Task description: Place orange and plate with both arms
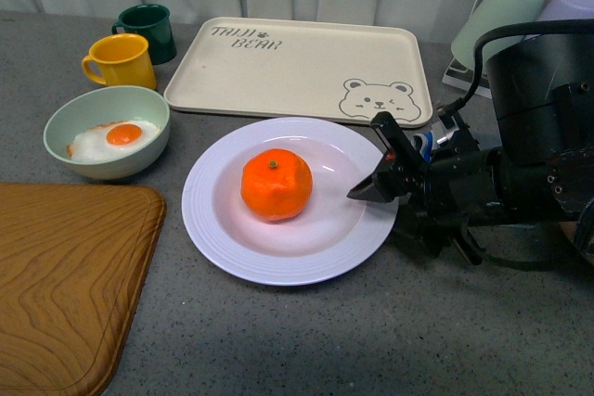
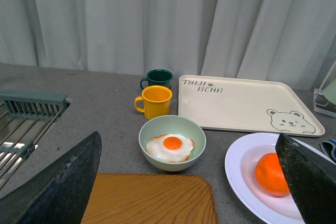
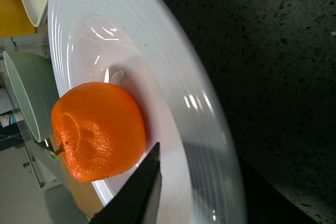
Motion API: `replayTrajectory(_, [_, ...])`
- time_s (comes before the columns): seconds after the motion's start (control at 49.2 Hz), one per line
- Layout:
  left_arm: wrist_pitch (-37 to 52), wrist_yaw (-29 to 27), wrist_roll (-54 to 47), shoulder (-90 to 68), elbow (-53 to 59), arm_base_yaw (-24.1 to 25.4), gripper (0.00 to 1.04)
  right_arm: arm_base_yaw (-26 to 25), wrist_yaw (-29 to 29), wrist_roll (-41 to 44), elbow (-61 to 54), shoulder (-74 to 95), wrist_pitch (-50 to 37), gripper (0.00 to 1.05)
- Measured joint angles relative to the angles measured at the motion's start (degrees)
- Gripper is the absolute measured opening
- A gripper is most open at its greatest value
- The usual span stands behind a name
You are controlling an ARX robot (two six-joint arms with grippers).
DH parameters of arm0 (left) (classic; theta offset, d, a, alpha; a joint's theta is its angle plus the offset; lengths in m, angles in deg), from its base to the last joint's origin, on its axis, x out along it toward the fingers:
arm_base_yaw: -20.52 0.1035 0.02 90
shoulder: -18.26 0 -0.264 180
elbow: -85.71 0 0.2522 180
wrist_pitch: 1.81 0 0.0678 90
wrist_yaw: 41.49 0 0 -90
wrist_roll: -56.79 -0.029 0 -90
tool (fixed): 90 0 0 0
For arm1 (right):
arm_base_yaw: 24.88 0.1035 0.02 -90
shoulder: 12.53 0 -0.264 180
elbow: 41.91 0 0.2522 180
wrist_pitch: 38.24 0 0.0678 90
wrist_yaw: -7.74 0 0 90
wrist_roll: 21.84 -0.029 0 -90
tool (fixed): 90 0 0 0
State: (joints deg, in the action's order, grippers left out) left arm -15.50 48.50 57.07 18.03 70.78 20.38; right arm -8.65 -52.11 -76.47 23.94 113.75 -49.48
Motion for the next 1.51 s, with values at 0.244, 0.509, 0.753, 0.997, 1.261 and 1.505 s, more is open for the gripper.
replayTrajectory(0.244, [0.0,0.02,0.0,0.0,0.0,0.0,0.98,0.07,1.7,0.72,0.98,-0.7,0.07,0.04])
replayTrajectory(0.509, [0.0,0.0,0.0,0.0,0.0,0.0,0.98,0.22,1.44,3.41,-0.94,-1.05,-5.38,0.03])
replayTrajectory(0.753, [0.0,0.0,0.0,0.0,0.0,0.0,0.98,0.17,1.84,2.89,-2.62,-1.05,-11.8,0.03])
replayTrajectory(0.997, [-0.02,0.0,0.0,0.0,0.0,0.0,0.98,-0.63,2.1,0.22,-1.75,-1.05,-15.89,0.03])
replayTrajectory(1.261, [-0.02,0.0,0.0,0.0,0.0,0.0,0.98,-1.22,2.03,-1.88,8.74,2.73,-12.09,0.03])
replayTrajectory(1.505, [-0.02,0.0,0.0,0.0,0.0,0.0,0.98,-1.66,1.6,-5.16,24.61,10.34,-4.35,0.03])
